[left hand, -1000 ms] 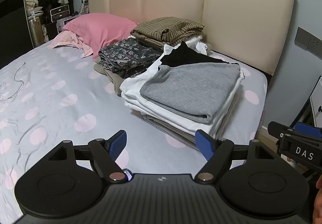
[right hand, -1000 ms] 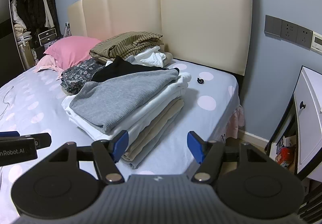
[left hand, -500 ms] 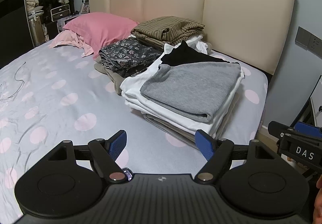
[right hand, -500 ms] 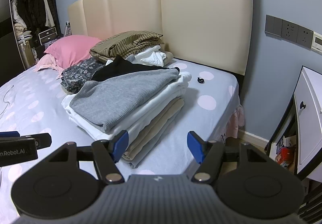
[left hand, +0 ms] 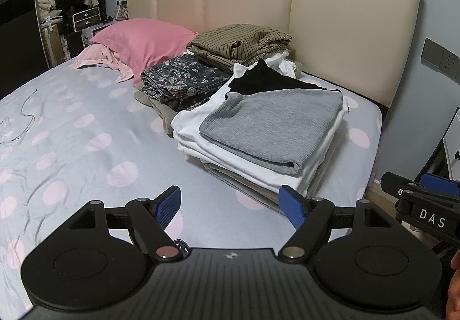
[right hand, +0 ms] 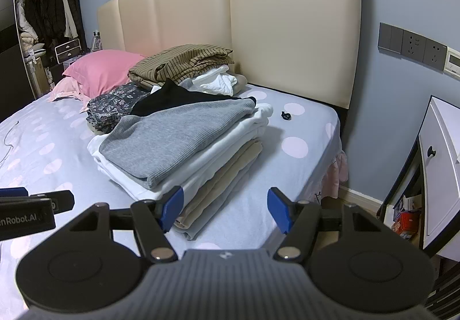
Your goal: Fold clothes
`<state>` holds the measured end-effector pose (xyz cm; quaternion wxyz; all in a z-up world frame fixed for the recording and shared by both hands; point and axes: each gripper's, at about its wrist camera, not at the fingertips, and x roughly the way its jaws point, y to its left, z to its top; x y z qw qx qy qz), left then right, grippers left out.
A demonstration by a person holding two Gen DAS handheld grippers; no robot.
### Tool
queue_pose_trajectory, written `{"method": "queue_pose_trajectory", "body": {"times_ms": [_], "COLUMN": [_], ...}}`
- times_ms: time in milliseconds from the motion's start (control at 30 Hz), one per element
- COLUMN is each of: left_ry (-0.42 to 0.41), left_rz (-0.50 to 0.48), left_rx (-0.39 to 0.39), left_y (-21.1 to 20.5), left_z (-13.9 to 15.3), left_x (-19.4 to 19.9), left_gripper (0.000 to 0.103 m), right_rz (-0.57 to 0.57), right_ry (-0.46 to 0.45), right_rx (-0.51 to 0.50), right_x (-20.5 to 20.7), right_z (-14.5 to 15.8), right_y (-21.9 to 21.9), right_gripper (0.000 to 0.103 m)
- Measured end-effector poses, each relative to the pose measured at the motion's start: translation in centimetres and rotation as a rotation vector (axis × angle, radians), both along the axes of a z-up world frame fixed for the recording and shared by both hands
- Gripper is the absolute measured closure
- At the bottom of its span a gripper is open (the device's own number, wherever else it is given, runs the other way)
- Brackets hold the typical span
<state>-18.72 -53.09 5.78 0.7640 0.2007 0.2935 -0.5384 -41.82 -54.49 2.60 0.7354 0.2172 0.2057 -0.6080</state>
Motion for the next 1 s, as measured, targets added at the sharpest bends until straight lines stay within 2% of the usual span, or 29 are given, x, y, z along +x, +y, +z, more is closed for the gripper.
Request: {"method": "queue_pose_trajectory", "body": {"times_ms": [333, 433, 567, 1000], "left_ry": [-0.031, -0.049, -0.028, -0.014], "left_rz": [-0.002, 0.003, 0.005, -0.013], "left_rx": [-0.008, -0.024, -0.033, -0.031], "left_y": [0.0, 0.1, 0.3, 0.4], "left_z": [0.0, 0.0, -0.6, -1.2], "left_x": [-1.1, -1.7, -1.9, -2.4], "left_gripper": [0.029, 0.029, 0.029, 0.029], "right_rz": [0.001, 0.007, 0.016, 0.015], "right_ry": [-0.007, -0.034, -0.074, -0.038], "right_rx": [-0.001, -0.017, -0.035, -0.022], "right_x": [-0.1, -0.5, -1.1, -0.4], "right_z": [-0.1, 0.0, 0.1, 0.0], "right_y": [-0.1, 0.2, 0.5, 0.3], "right_gripper": [0.036, 0.036, 0.036, 0.036]}}
